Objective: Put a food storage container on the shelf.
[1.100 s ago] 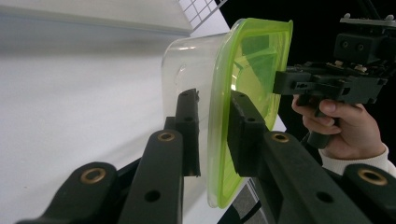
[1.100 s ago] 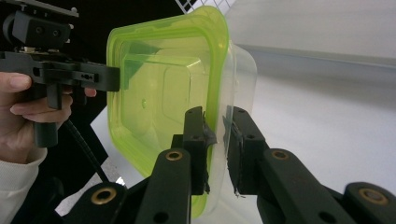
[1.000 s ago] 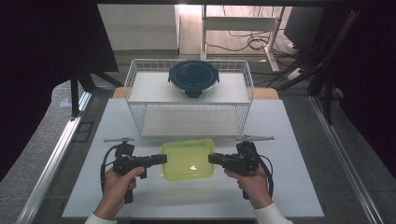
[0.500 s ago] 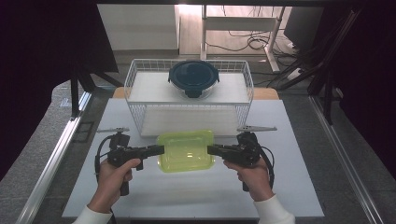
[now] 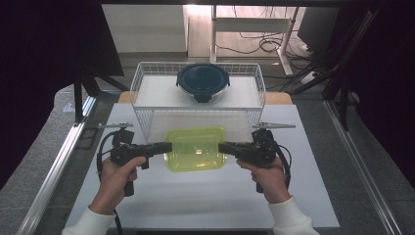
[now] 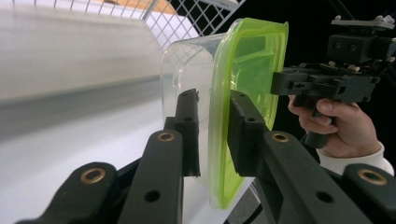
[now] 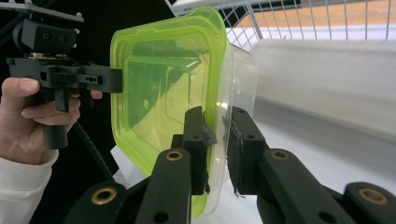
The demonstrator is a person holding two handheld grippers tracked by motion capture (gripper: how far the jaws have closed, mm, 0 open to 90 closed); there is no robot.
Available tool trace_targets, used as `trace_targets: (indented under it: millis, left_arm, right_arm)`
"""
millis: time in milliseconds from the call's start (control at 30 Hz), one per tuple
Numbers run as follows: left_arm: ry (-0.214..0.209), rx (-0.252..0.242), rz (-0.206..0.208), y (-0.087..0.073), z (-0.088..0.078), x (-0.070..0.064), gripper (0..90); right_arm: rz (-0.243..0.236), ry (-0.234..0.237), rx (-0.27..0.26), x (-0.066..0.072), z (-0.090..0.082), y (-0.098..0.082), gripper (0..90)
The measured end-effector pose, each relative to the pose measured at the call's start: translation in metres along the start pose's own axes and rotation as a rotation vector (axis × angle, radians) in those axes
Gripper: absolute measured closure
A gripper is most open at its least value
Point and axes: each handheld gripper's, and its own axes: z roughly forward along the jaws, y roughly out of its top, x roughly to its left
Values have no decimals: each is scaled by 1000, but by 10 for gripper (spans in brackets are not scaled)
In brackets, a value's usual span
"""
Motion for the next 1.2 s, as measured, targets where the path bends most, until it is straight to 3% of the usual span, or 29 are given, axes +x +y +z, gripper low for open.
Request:
trace_targets:
  millis: [800,1000,1200]
  left_arm:
    - [-14,-25,75,72,-10,-22,760]
    - [-21,-28,71,84,-10,-21,762]
    - [-27,-19,85,106,-10,-25,762]
  right_arm:
    - [-51,-14,-72,14,-18,65,780]
    - [-57,-18,-79,16,-20,78,778]
    - [-54,-14,-91,16,-22,92,777]
